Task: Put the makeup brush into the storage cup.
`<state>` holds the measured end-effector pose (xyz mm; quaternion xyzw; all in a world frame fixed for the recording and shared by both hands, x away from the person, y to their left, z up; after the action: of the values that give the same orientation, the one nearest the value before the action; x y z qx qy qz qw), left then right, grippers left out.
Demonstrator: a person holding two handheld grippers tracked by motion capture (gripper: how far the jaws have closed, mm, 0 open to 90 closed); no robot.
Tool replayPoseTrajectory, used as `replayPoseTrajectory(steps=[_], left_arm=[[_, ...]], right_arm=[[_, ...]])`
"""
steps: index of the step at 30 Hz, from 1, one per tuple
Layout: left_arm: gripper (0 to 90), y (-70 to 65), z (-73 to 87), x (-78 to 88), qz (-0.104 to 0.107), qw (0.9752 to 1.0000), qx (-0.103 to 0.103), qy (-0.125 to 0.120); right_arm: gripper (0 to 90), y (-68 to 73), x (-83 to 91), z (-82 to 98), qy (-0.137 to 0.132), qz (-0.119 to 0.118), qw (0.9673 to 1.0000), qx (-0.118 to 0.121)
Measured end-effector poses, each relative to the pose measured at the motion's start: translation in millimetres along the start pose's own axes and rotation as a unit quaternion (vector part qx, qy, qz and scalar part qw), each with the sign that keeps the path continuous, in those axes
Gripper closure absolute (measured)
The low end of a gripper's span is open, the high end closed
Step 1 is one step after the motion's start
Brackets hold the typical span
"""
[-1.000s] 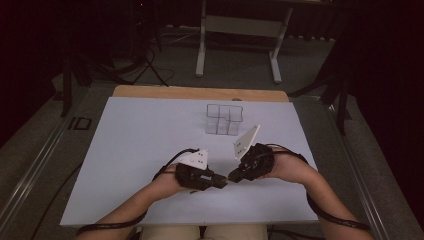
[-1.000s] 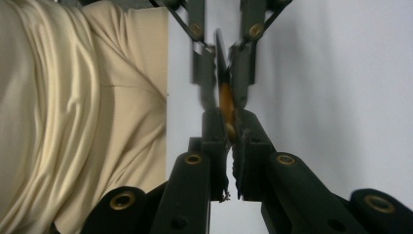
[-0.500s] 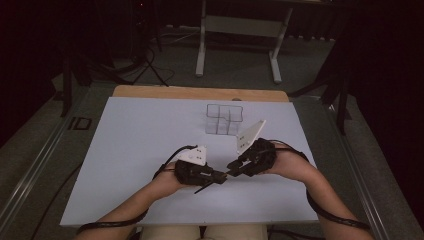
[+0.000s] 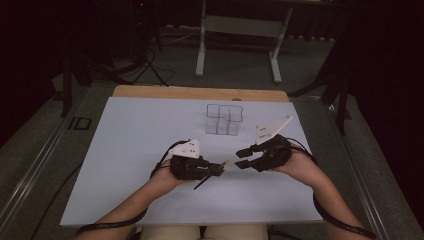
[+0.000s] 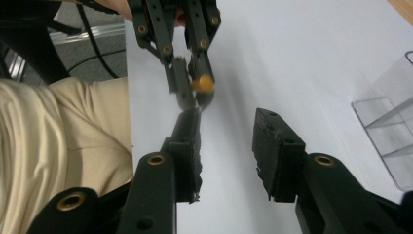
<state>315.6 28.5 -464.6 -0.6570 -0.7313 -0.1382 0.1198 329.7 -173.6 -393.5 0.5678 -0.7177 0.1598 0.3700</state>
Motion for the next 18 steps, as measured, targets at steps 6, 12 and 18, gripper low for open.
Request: replayPoseTrajectory(steps=[6,12,18], left_arm=[[84.5,6.2,-6.6,10.7,-0.029,0.9995,0.006,-0.015],[84.5,12.3,-14.4,21.7,-0.059,0.9975,0.011,-0.037],[84.6,16.9,-21.0,25.1,-0.086,0.9945,0.017,-0.057]], right_arm=[[62.2,0.6,-1.0,11.6,-0.025,0.009,0.9996,-0.011],[61.1,2.9,-6.9,23.4,-0.051,0.02,0.9981,-0.029],[58.8,5.4,-16.2,31.0,-0.074,0.044,0.9953,-0.044]])
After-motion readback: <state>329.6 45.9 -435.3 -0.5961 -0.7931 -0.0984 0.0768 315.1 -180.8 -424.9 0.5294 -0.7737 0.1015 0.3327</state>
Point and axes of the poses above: each handheld gripper's, and its own axes: x roughly backward along the jaws, z roughly out of its underside, y roughly to its left, the point moved 4 cm from there along -x, roughly forward along the jaws, and after that the axes turned 12 degrees about -x, right-handed, at the moved point
